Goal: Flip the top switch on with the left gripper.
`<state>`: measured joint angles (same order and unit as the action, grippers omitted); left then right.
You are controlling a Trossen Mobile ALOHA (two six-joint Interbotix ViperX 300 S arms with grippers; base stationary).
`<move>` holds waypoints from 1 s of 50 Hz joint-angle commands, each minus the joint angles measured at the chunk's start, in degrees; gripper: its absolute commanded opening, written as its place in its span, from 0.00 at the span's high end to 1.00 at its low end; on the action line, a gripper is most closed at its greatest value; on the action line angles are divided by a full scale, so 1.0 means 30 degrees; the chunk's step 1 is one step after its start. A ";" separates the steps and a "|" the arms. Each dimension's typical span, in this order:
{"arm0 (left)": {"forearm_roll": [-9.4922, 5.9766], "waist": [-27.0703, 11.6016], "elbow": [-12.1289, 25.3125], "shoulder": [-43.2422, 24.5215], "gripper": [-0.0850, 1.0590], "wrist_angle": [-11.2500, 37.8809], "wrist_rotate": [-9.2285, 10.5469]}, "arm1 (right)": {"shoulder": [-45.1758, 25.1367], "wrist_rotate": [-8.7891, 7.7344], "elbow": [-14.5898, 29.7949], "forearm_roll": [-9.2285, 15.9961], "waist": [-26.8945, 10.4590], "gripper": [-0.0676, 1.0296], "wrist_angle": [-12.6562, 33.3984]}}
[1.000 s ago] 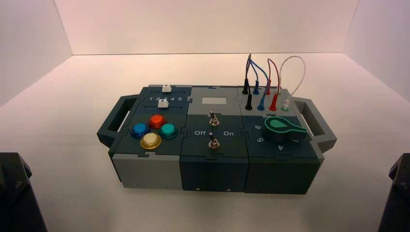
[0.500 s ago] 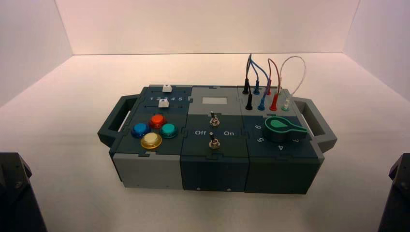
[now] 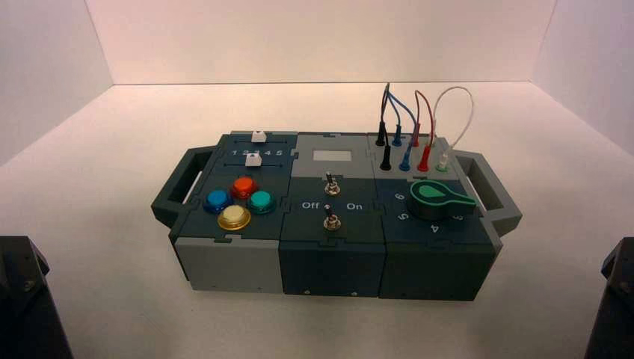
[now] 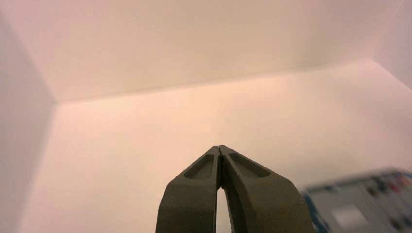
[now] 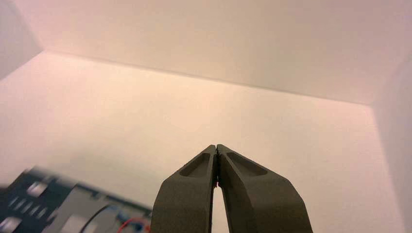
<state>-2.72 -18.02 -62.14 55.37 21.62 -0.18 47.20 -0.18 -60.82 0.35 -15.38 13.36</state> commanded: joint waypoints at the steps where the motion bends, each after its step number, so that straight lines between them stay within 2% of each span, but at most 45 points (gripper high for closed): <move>1: -0.0117 -0.1523 0.0469 -0.0088 0.95 0.0850 0.0146 | -0.0059 0.0146 0.0791 0.0410 -0.0498 0.96 0.1143; 5: -0.0205 -0.2256 0.0293 -0.0117 0.95 0.1465 0.0322 | -0.0029 0.0146 0.0762 0.0615 -0.0498 0.96 0.2432; 14: -0.0439 -0.3135 0.0000 -0.0352 0.95 0.2402 0.0469 | -0.0088 0.0205 0.0645 0.0703 -0.0469 0.96 0.3926; 20: -0.0820 -0.3135 0.0117 -0.1084 0.95 0.3252 0.0469 | -0.0117 0.0381 0.0498 0.0850 -0.0469 0.96 0.4160; 29: -0.1582 -0.3457 0.0762 -0.3691 0.95 0.4658 0.0469 | -0.0205 0.0557 0.0410 0.1289 -0.0469 0.96 0.4160; 34: -0.1816 -0.3867 0.1348 -0.5186 0.95 0.5039 0.0527 | -0.0234 0.0557 0.0469 0.1582 -0.0469 0.96 0.4336; 41: -0.2080 -0.4658 0.2344 -0.6738 0.95 0.5303 0.1230 | -0.0264 0.0557 0.0527 0.1758 -0.0469 0.96 0.4951; 50: -0.2227 -0.6035 0.3369 -0.8320 0.95 0.6064 0.2900 | -0.0498 0.0498 0.0557 0.1904 -0.0498 0.96 0.6357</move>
<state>-9.23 -34.37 -54.76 31.99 39.38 6.68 46.05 1.14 -60.38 5.71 -16.79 31.03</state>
